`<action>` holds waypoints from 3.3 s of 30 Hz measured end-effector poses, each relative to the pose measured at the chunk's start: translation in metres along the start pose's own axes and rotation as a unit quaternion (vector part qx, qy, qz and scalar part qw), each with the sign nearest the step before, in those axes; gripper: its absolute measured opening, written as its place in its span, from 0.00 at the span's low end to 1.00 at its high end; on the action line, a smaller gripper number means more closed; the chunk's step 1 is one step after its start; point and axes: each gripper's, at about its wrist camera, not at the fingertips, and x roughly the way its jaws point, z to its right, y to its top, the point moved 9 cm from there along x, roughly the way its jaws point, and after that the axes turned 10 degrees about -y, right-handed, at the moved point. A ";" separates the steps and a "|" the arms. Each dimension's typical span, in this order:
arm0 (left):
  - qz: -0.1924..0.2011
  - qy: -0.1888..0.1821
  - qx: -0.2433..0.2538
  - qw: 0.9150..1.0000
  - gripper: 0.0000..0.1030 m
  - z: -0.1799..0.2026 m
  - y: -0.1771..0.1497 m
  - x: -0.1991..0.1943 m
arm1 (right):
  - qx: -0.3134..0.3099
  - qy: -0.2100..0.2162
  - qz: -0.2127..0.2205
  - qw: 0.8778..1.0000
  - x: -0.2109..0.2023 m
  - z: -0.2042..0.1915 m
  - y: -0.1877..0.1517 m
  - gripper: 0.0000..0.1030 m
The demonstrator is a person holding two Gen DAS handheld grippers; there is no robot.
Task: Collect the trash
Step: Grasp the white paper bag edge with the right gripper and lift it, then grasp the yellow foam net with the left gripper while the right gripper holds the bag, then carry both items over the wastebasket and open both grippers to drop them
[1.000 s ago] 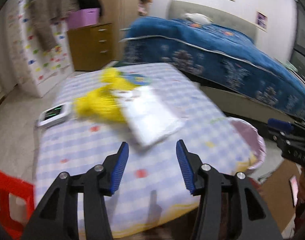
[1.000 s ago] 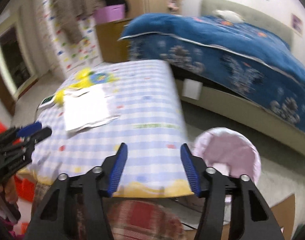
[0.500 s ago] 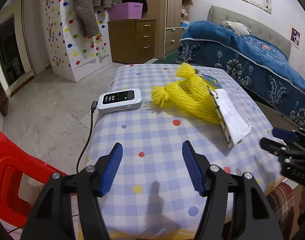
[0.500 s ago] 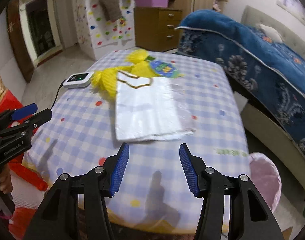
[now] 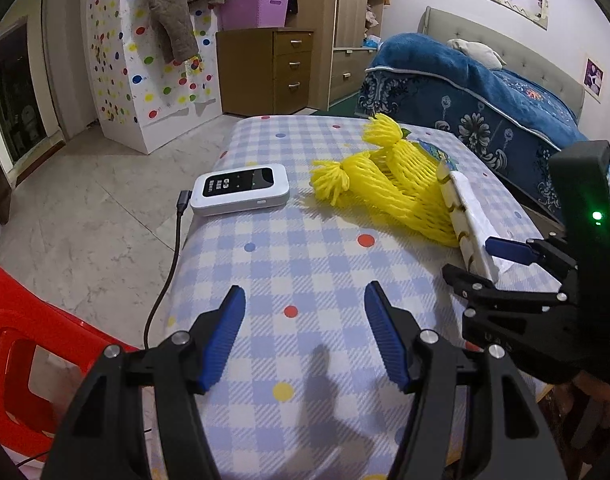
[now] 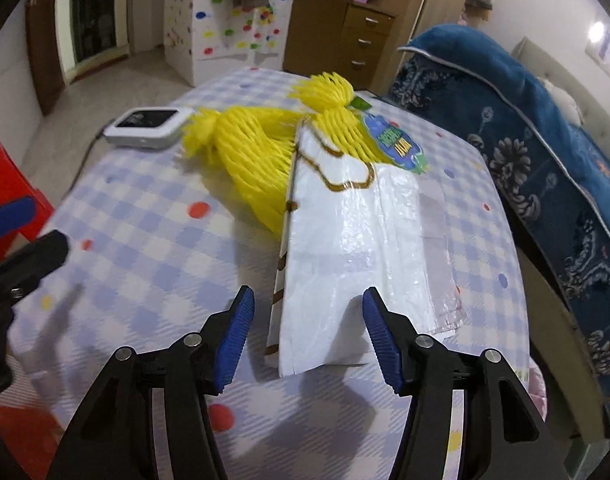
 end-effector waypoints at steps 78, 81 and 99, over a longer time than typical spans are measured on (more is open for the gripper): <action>0.004 -0.157 0.109 0.982 0.10 0.190 0.022 0.002 | 0.267 0.053 0.040 0.961 -0.095 0.205 -0.110 0.01; 0.008 -0.174 0.122 0.977 0.10 0.205 0.017 -0.013 | 0.281 0.038 0.050 0.958 -0.109 0.221 -0.120 0.01; -0.017 -0.253 0.273 0.928 0.10 0.363 -0.015 -0.011 | 0.352 -0.052 0.049 0.933 -0.145 0.309 -0.201 0.01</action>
